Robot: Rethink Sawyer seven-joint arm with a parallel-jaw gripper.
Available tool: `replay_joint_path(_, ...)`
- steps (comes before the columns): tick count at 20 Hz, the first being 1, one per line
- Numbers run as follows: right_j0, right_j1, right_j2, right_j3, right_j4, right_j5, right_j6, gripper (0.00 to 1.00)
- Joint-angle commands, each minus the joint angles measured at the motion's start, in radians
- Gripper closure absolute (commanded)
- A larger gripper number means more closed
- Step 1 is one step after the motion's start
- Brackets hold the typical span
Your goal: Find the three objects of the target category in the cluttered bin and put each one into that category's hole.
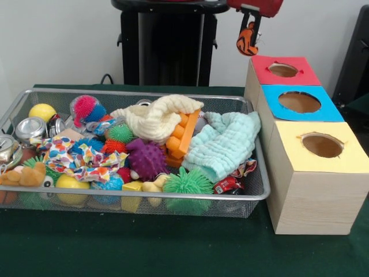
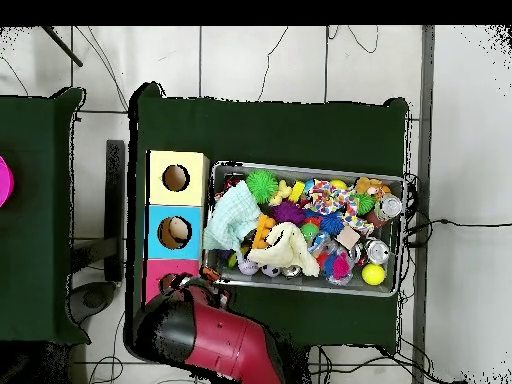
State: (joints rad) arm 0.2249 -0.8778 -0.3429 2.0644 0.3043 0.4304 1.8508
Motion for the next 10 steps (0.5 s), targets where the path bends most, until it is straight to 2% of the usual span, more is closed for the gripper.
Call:
replay_joint_path(1, 0.032, 0.037, 0.056, 0.118, 0.078, -0.094, 0.321, 1.0)
replay_joint_path(10, 0.087, 0.054, 0.041, 0.103, 0.117, -0.093, 0.35, 1.0)
